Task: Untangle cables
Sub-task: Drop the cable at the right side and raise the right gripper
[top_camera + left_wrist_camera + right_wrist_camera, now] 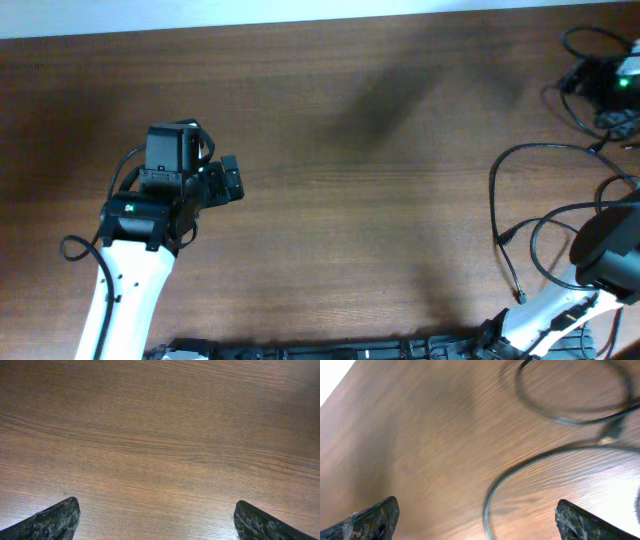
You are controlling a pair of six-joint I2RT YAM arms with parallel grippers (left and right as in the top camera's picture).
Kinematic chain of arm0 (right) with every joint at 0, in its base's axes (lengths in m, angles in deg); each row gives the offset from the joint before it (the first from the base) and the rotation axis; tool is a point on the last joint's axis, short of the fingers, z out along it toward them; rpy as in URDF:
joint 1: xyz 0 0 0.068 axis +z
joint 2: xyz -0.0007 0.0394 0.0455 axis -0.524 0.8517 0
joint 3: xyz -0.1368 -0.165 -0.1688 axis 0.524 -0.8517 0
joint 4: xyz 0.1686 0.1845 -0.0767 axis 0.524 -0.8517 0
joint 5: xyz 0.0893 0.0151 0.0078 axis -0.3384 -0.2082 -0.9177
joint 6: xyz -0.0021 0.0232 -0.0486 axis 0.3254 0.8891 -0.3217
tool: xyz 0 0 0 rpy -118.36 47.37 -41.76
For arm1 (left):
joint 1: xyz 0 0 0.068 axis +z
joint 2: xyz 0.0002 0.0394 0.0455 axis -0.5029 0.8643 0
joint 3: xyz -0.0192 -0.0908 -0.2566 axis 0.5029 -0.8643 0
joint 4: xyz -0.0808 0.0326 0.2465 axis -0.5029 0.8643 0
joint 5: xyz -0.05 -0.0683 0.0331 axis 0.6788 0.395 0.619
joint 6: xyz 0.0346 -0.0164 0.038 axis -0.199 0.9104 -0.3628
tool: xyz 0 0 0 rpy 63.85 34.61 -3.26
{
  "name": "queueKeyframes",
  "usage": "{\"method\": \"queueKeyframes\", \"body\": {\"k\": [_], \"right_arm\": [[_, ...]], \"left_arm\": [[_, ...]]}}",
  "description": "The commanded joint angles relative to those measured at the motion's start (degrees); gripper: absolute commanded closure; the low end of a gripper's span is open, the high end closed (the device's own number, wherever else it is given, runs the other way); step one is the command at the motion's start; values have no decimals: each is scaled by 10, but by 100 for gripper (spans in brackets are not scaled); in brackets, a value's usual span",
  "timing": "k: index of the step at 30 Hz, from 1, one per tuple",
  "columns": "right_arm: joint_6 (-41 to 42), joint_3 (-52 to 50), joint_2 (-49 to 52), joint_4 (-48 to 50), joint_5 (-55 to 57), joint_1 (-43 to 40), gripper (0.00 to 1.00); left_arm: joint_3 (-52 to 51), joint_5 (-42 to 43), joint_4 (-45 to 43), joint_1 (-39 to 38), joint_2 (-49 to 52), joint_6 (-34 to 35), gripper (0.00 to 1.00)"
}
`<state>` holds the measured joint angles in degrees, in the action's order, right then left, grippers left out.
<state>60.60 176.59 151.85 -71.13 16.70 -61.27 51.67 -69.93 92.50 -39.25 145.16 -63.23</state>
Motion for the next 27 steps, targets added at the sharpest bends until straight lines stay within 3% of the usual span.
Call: {"method": "queueKeyframes", "body": {"k": [1, 16, 27], "right_arm": [[-41, 9, -2, -24, -28, 59, 1], [-39, 9, -2, -61, 34, 322, 1], [-39, 9, -2, -61, 34, 364, 1]], "left_arm": [[8, 4, -1, 2, -3, -9, 1], [8, 4, -1, 2, -3, -9, 1], [8, 4, -1, 2, -3, -9, 1]]}}
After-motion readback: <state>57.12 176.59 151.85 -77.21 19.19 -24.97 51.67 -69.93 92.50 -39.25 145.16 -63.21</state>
